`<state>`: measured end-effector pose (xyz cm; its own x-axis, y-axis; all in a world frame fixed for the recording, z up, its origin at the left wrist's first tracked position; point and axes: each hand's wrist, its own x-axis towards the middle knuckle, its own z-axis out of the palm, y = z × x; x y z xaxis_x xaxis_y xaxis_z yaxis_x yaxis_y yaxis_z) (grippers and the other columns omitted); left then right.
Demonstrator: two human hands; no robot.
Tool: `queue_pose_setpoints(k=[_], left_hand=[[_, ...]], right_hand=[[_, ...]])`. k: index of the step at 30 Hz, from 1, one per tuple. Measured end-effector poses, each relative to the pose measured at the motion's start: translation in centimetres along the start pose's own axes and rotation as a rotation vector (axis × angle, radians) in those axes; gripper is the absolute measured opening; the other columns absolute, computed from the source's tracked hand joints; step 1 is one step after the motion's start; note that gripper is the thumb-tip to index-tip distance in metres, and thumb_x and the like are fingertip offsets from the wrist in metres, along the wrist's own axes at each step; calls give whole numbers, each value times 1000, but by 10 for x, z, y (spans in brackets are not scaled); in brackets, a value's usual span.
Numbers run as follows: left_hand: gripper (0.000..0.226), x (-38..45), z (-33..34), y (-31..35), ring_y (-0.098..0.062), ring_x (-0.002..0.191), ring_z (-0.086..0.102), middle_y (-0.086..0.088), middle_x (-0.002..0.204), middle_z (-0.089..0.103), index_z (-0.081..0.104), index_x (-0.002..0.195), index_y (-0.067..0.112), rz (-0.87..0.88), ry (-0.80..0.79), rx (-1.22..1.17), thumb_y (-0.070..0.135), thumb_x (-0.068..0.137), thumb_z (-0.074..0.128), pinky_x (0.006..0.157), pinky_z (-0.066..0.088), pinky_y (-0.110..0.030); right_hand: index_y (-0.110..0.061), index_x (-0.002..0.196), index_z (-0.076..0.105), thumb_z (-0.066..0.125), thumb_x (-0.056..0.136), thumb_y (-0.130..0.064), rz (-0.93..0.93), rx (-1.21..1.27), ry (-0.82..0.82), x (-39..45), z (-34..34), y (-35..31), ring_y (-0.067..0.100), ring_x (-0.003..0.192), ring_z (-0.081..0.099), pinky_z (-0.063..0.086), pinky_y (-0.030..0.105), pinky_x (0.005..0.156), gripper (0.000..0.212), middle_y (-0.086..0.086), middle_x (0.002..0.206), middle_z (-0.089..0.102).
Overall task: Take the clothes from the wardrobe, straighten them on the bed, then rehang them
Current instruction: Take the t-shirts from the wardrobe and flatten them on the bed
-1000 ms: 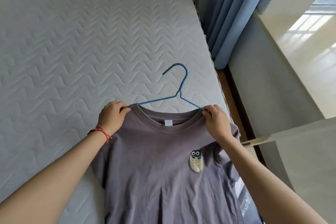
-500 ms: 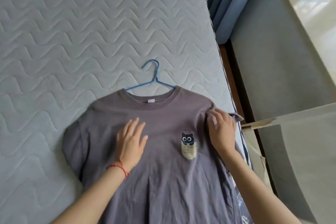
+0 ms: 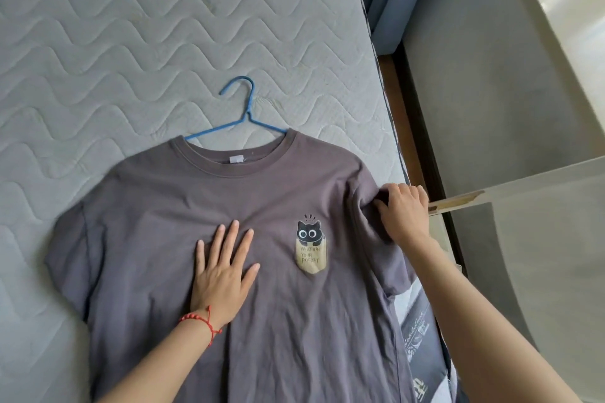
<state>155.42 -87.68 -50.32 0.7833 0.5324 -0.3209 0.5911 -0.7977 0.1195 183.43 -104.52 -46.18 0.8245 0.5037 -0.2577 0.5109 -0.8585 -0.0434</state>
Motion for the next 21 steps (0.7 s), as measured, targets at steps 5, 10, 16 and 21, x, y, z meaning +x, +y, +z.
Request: queue_pose_setpoints(k=[5,10,16,21], left_hand=[[66,-1,0,2,-24,137,25,-6,148,36,32,140,22,-7,-7,7,55,92,2,107,17,-52],[65,0,2,1,-25,137,25,-6,149,35,31,140,22,-6,0,20,55,92,2,107,17,-52],[66,0,5,1,-25,138,24,-5,150,33,29,142,22,-9,2,31,55,92,1,108,16,-52],[65,0,5,0,-24,138,24,-4,150,32,28,142,23,-11,11,32,55,92,2,108,16,-52]], right_hand=[[-2,97,56,49,92,-27,231,165,52,-7,-5,31,41,97,57,43,41,75,27,21,105,61],[-3,107,60,54,88,-22,425,3,217,-11,-16,64,39,112,43,29,44,93,28,26,115,51],[-11,114,61,40,84,-31,-152,123,252,-25,4,-22,35,121,52,42,45,98,41,17,128,56],[-21,141,37,21,90,-47,-224,176,54,-21,41,-70,23,143,20,8,45,116,59,2,154,27]])
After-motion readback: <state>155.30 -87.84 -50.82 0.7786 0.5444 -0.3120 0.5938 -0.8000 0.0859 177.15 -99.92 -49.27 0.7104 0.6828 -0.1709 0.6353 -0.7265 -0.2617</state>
